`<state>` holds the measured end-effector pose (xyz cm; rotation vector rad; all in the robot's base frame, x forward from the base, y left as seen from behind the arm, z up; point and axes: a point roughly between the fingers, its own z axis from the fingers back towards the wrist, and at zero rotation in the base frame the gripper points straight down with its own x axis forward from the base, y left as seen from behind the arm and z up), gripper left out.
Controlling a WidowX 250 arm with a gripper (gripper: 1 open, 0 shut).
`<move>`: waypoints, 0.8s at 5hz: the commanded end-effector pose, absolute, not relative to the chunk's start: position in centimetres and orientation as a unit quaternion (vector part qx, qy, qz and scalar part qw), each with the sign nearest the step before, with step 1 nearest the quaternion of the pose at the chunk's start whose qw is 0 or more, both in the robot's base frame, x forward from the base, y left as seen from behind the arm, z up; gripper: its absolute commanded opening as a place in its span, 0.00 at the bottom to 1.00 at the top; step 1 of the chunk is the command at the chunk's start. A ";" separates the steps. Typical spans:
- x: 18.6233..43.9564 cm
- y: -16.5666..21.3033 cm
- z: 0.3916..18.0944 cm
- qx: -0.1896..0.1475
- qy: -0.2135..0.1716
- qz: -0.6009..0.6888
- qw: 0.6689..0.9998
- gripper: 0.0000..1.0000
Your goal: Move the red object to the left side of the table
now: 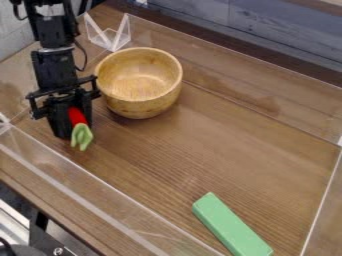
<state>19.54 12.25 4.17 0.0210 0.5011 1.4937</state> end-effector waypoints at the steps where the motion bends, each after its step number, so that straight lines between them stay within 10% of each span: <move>1: 20.2 12.7 5.1 0.011 0.213 0.667 0.714 0.00; 3: 20.0 12.8 5.1 0.018 0.227 0.659 0.717 0.00; 4: 20.2 12.6 5.4 0.019 0.229 0.652 0.723 1.00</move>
